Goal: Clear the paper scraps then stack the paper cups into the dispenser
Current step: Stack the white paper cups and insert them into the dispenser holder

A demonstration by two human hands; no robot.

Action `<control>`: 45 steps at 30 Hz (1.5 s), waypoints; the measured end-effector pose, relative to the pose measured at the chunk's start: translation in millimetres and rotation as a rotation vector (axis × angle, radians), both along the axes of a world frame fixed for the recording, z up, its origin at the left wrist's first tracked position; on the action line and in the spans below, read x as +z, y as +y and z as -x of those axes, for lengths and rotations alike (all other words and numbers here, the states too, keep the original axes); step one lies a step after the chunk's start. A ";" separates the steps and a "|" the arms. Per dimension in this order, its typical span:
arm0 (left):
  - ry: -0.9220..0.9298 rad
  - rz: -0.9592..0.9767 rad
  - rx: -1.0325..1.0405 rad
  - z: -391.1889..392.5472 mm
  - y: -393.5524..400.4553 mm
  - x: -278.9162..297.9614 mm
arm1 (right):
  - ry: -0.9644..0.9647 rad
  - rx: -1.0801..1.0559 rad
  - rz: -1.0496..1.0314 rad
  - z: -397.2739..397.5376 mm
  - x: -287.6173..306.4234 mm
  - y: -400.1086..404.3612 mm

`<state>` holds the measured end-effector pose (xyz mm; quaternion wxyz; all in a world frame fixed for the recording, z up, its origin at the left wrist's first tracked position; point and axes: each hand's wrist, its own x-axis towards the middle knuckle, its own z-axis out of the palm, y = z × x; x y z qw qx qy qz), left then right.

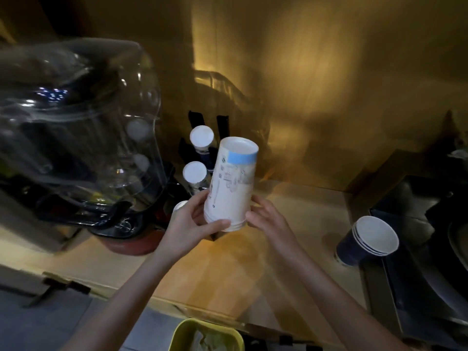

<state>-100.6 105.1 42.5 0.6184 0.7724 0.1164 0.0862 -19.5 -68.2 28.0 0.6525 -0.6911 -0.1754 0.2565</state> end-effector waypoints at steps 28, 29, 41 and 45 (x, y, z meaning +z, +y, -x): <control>-0.095 -0.714 0.152 28.5 69.0 37.1 | -0.349 0.064 0.320 23.0 -31.0 105.1; -0.087 -0.718 0.147 26.7 68.4 32.9 | -0.368 0.068 0.340 22.6 -30.9 104.3; 0.036 -0.694 0.141 10.6 61.3 -16.3 | -0.416 0.021 0.321 15.3 -26.9 101.4; 0.085 -0.691 0.133 9.1 59.9 -27.9 | -0.458 0.095 0.394 13.1 -32.2 100.7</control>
